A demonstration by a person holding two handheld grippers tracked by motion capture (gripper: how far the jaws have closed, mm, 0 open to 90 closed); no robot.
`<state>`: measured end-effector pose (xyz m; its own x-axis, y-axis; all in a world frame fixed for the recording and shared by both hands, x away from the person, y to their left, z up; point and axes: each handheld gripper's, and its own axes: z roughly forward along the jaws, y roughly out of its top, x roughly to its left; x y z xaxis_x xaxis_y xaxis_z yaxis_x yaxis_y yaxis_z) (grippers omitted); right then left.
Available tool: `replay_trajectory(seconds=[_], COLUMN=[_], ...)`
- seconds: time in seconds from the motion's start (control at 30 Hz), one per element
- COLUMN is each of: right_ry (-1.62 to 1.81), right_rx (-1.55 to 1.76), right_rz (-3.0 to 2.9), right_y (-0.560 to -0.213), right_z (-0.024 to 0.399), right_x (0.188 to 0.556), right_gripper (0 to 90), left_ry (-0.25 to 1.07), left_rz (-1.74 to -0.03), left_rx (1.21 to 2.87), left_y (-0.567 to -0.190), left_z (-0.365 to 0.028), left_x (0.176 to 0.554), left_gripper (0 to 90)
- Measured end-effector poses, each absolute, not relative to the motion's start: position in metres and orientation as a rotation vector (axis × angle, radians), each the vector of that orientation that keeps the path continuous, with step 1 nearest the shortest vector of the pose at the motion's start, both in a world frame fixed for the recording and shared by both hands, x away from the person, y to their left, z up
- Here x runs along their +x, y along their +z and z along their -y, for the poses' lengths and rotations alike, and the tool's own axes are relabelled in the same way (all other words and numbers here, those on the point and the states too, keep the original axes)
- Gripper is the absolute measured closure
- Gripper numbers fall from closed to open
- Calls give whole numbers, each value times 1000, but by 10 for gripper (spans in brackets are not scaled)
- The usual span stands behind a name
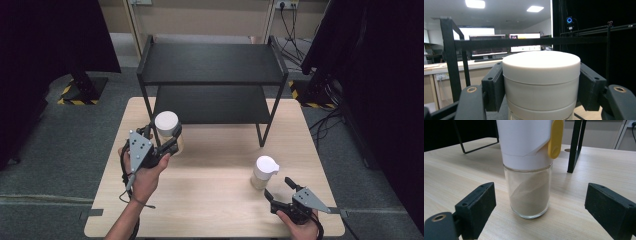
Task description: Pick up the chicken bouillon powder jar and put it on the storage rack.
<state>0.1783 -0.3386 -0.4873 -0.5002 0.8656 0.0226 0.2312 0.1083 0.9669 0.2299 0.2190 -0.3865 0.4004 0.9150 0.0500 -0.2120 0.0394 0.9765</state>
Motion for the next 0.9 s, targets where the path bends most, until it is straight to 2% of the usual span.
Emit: replay_trajectory(seconds=[0.9], right_ry=[1423], right_rx=[1073], right_rz=[-1810], right_y=[-488], right_z=[340], right_x=[178], right_gripper=[102], left_ry=[1048], left_rz=[-747], left_rx=[1161], left_y=[-345], left_z=[-211], left_x=[253], left_gripper=[336])
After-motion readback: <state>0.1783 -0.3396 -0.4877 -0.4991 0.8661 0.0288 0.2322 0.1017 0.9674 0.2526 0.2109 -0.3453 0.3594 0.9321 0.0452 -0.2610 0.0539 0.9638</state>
